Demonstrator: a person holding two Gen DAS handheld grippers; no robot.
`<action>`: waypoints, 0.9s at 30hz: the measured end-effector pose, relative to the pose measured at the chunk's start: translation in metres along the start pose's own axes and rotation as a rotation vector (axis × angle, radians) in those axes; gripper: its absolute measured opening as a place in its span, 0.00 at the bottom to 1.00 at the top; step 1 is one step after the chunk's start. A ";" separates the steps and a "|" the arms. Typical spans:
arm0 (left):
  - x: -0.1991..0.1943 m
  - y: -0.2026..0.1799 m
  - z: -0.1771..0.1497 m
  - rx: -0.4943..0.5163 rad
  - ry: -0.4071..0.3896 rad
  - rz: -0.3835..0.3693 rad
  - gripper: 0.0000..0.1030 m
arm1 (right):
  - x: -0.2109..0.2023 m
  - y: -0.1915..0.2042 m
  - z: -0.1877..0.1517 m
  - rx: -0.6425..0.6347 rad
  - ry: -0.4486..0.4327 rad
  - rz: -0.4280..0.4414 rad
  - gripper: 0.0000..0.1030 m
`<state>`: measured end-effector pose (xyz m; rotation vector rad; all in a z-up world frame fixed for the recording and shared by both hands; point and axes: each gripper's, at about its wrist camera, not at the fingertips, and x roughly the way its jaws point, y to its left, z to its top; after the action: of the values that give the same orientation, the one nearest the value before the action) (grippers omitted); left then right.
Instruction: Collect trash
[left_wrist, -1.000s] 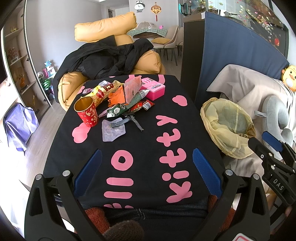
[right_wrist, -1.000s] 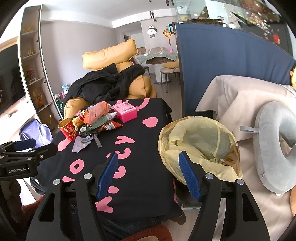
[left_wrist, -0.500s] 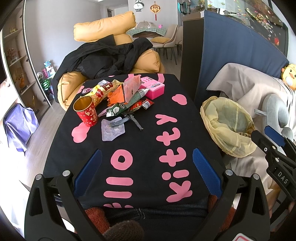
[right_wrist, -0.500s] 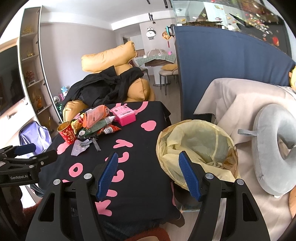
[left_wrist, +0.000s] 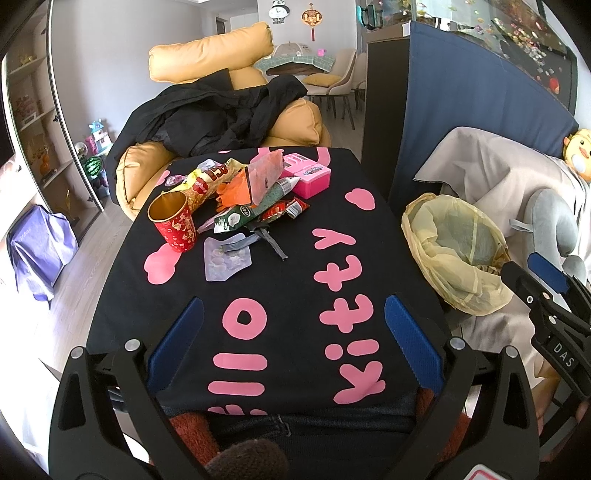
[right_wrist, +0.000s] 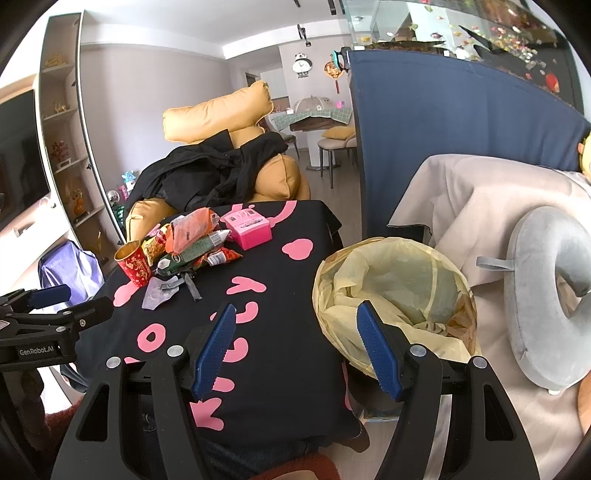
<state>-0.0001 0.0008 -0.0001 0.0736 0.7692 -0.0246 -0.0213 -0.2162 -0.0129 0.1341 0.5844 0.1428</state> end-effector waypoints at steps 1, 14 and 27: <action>0.000 0.001 0.000 -0.002 -0.002 0.002 0.91 | 0.000 0.000 -0.001 0.000 0.000 0.002 0.63; 0.008 0.032 0.014 0.012 -0.057 0.026 0.91 | 0.034 0.028 0.014 -0.096 0.018 0.001 0.63; 0.094 0.127 0.005 -0.130 -0.011 -0.077 0.91 | 0.110 0.064 0.018 -0.195 0.090 0.003 0.63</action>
<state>0.0775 0.1280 -0.0547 -0.0798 0.7606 -0.0477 0.0736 -0.1364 -0.0470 -0.0606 0.6566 0.2087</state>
